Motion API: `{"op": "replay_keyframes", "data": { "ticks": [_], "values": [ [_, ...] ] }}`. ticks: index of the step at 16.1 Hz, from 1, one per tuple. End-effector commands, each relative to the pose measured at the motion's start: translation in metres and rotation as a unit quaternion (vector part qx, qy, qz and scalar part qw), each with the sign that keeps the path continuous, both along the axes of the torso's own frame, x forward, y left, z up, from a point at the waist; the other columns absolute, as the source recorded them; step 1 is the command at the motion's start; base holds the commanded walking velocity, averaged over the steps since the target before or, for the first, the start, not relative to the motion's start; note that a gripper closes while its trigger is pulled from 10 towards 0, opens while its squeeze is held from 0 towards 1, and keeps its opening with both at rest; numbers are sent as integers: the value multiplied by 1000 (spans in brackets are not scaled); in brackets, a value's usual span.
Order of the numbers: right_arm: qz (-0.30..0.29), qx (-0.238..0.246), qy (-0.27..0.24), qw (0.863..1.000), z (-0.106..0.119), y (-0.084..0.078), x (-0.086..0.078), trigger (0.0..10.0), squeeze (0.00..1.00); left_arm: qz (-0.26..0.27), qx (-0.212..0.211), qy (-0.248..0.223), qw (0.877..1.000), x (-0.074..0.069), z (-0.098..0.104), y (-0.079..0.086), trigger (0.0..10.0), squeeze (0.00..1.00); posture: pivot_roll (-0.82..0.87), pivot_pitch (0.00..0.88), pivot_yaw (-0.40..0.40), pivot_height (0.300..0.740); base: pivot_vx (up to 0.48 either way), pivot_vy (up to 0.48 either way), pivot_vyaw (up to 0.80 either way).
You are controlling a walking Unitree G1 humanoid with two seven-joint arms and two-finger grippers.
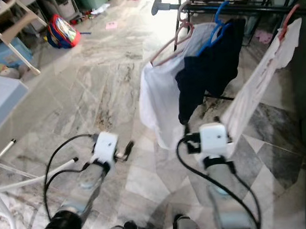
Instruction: Hang hanger
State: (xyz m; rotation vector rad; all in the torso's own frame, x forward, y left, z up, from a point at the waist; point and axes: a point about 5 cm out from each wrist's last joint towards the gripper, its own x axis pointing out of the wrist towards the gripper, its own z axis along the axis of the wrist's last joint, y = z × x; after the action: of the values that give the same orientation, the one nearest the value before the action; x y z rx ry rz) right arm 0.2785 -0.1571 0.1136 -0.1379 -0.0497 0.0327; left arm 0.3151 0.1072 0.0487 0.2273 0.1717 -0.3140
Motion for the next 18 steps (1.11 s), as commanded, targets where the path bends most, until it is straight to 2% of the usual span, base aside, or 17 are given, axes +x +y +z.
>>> {"op": "replay_keyframes", "data": {
  "ticks": [1,17,18],
  "values": [
    [11,33,87,996,-40,-3,0,10000,0,7,26,73,997,-15,-31,10,10000,0,-59,190,70,740,0,0,0],
    [11,33,87,996,-40,-3,0,10000,0,7,26,73,997,-15,-31,10,10000,0,-59,190,70,740,0,0,0],
    [-25,68,215,974,-103,-19,-9,10000,0,50,55,160,984,-33,-62,37,10000,0,19,97,56,740,0,0,0]
  ]
}}
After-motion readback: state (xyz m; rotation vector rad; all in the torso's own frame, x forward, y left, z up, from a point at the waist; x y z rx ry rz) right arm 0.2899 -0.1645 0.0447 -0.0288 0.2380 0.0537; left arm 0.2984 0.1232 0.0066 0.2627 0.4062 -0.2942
